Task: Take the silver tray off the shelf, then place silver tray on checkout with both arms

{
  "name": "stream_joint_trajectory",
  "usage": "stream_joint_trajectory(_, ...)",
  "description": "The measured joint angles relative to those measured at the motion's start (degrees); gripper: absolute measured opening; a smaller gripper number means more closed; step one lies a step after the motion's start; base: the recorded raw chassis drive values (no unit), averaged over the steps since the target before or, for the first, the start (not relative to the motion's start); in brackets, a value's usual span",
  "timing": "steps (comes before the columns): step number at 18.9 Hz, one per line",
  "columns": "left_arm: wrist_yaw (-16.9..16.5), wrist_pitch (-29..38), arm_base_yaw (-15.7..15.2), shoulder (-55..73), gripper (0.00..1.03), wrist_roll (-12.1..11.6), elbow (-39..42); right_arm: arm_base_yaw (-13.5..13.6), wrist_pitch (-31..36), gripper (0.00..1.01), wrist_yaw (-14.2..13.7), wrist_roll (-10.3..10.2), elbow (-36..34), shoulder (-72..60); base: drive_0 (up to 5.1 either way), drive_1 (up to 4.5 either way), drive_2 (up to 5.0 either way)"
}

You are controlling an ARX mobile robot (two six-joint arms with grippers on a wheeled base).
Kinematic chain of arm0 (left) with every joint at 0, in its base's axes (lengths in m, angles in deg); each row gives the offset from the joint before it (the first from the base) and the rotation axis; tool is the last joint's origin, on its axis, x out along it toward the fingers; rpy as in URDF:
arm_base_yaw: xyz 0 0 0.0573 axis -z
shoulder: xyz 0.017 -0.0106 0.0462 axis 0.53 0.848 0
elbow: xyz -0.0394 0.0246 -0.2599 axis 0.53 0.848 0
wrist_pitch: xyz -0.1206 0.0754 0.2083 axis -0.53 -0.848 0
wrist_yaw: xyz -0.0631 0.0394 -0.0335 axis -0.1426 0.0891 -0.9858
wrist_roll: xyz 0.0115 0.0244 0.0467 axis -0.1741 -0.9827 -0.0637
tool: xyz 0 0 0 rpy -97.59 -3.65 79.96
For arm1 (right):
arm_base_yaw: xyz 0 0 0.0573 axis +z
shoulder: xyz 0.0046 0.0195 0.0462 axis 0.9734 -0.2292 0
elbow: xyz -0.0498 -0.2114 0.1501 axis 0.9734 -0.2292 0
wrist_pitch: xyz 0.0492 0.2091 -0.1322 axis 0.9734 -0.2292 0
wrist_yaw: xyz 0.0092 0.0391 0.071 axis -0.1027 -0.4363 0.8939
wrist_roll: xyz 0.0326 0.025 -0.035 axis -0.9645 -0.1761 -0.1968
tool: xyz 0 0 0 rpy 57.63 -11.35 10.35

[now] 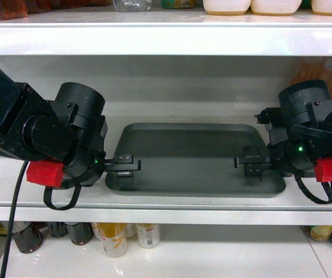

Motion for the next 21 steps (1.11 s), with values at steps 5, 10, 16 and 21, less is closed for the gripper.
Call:
stream_joint_trajectory(5,-1.5,-2.8,-0.3,0.4,0.46,2.4,-1.2,0.0,-2.3,0.35,-0.9,0.0,0.5,0.0,0.0,0.00,0.0)
stream_joint_trajectory(10,-2.3,-4.3,-0.2,0.4,0.14,4.5,-1.1,-0.1,-1.4,0.06,-0.8,-0.5,-0.8,0.3,0.0,0.00,0.0)
stream_joint_trajectory(16,-3.0,-1.1,0.0,-1.2,0.03,4.9,2.6,-0.1,5.2,0.04,0.1,-1.0,-5.7,1.5,0.0,0.00,0.0)
stream_joint_trajectory(21,-0.5,4.5,1.4,-6.5,0.03,6.0,11.7,0.4,9.9,0.04,-0.2,-1.2,-14.2,5.9,0.0,0.00,0.0)
